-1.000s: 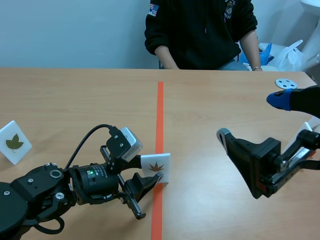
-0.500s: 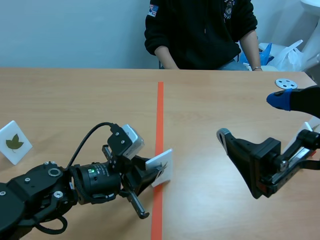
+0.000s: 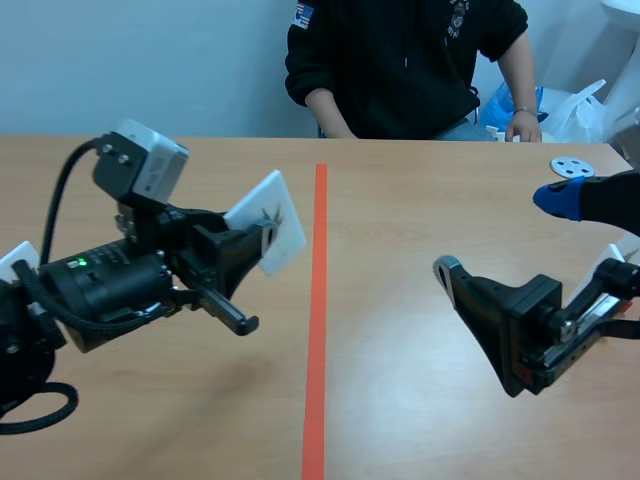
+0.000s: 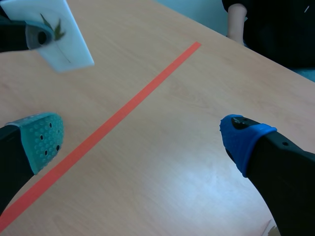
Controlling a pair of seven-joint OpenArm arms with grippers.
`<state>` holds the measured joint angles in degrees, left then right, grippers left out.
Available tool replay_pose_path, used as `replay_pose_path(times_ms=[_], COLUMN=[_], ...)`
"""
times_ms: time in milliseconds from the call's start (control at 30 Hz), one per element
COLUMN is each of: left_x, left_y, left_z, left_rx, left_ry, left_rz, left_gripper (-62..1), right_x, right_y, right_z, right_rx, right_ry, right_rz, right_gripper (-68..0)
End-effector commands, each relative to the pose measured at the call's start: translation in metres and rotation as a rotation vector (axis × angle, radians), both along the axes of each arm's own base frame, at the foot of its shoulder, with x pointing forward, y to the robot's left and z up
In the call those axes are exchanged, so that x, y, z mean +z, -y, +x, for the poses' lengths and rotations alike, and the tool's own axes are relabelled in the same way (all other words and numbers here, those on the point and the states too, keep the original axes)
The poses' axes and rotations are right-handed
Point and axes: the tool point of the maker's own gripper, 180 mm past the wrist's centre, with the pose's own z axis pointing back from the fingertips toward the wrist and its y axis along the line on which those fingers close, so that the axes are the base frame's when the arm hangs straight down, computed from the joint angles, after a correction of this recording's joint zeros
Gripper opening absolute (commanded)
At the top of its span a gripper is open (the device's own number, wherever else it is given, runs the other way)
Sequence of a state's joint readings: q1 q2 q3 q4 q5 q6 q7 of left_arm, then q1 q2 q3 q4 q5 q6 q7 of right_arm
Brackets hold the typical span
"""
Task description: Sort the leaf by its shape. The table is split by an orange tape line. A compound leaf with several leaflets goes to the left side, a simple leaf with one blade goes to the right side. Return to the home posture when a red brick is placed on the table.
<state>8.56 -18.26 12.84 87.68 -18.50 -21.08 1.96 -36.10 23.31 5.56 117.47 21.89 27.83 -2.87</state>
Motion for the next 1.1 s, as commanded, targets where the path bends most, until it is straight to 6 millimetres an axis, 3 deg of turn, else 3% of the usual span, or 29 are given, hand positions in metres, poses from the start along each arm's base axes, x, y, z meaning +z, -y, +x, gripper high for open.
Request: replay_pose_path(times_ms=[0, 333, 667, 1067], left_x=[0.002, -0.011, -0.056, -0.091], left_y=[-0.013, -0.114, -0.158, -0.195], left_z=[0.006, 0.029, 0.034, 0.044], left_rx=[0.06, 0.432, 0.553, 0.647], left_ry=[0.006, -0.006, -0.081, -0.14], left_rz=[-0.006, 0.081, 0.111, 0.125], left_gripper=[-56.9, -56.9, -56.9, -56.8], right_x=[0.005, 0.006, 0.009, 0.009], right_y=[0.003, 0.003, 0.002, 0.002], right_z=[0.003, 0.003, 0.003, 0.003], right_rx=[-0.013, -0.012, -0.01, -0.01], right_ry=[0.021, 0.025, 0.037, 0.039], right_rz=[0.01, 0.012, 0.02, 0.022], right_gripper=[0.3, 0.3, 0.3, 0.3])
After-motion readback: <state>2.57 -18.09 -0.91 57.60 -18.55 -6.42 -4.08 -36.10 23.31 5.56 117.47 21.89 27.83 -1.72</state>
